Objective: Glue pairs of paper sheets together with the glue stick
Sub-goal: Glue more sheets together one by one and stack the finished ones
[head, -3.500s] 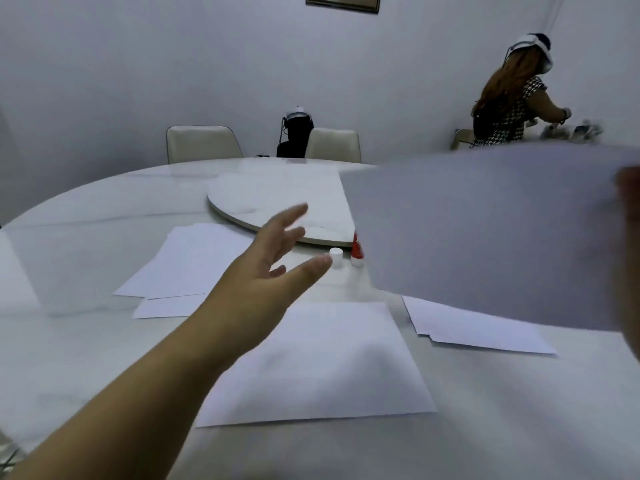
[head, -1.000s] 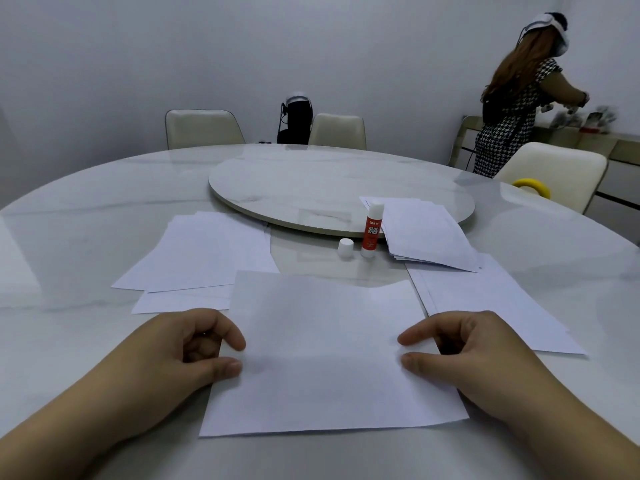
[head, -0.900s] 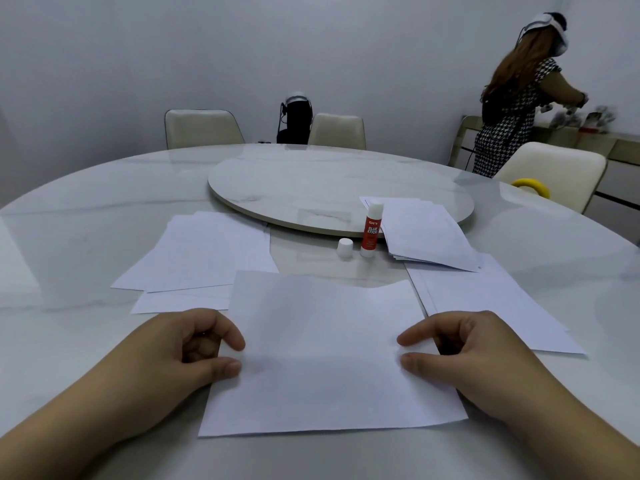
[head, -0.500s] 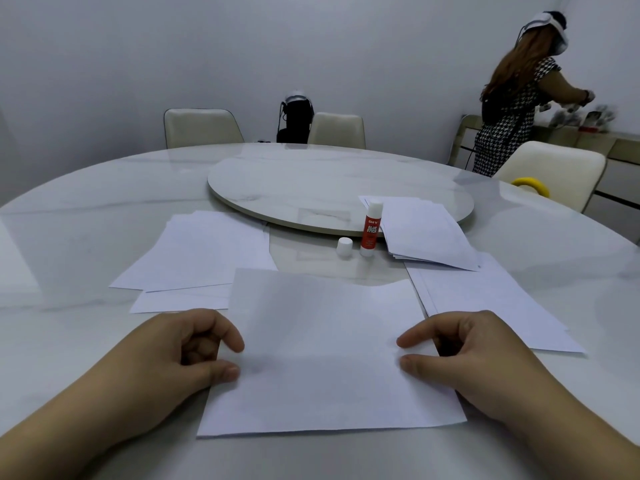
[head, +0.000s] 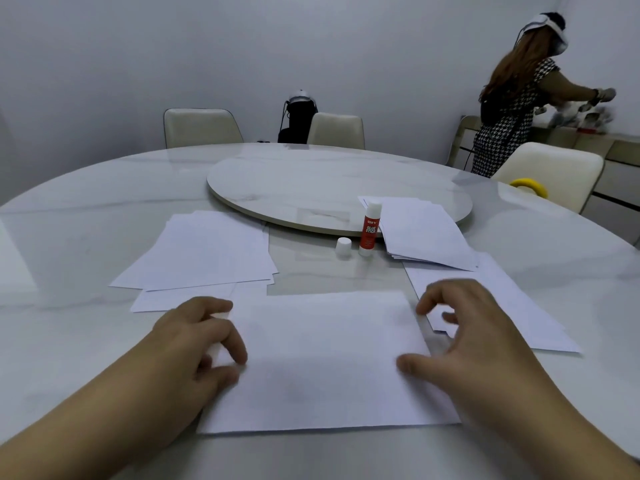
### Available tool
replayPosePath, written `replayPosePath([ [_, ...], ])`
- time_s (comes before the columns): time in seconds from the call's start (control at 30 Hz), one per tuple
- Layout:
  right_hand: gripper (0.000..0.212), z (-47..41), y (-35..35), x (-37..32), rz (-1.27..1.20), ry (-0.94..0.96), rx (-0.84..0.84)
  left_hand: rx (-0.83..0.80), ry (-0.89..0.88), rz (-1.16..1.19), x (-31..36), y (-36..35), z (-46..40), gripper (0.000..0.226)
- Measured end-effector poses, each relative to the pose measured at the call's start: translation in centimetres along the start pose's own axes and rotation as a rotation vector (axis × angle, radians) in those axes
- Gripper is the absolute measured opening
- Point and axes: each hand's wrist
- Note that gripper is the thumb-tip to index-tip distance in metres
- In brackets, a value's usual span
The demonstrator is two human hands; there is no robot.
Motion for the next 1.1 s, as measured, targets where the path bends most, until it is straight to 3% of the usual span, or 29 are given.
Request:
replayPosePath([
  [0.07, 0.036, -0.5, -0.2, -1.1, 0.055, 0.091, 0.032, 0.102, -0.055, -0.063, 1.3, -0.2, -0.2, 0.013],
  [0.13, 0.033, -1.1, -1.5, -2.3, 0.062, 0.176, -0.057, 0.152, -0.086, -0.059, 3.3, -0.8, -0.7, 0.008],
  [0.23, 0.053, -1.4, -4.9, -3.3, 0.165, 0.264, -0.321, 0.058, -0.058, -0.21, 5.6, -3.9, -1.7, 0.05],
  [0.33, 0.058, -1.0, -6.8, -3.1, 0.256, 0.256, -0.454, -0.024, -0.013, -0.369, 5.9, -5.7, -1.6, 0.06],
  [0.73, 0.084, -1.3, -5.7, -1.0, 0.352, 0.129, -0.454, -0.067, 0.082, -0.432, 4.4, -4.7, -1.4, 0.082],
  [0.87, 0.064, -1.4, -5.6, -0.8, 0.32, 0.105, -0.466, -0.067, 0.091, -0.43, 4.3, -4.5, -1.3, 0.081],
  [1.1, 0.061, -1.3, -5.1, -0.4, 0.347, 0.091, -0.48, -0.066, 0.074, -0.446, 3.5, -3.8, -1.3, 0.061],
])
Point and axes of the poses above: each hand's wrist, its own z-axis away from the middle knuckle, its own y-axis out of the back of the hand, x = y × z, and after that the axes turned 11 degrees about y, right-handed
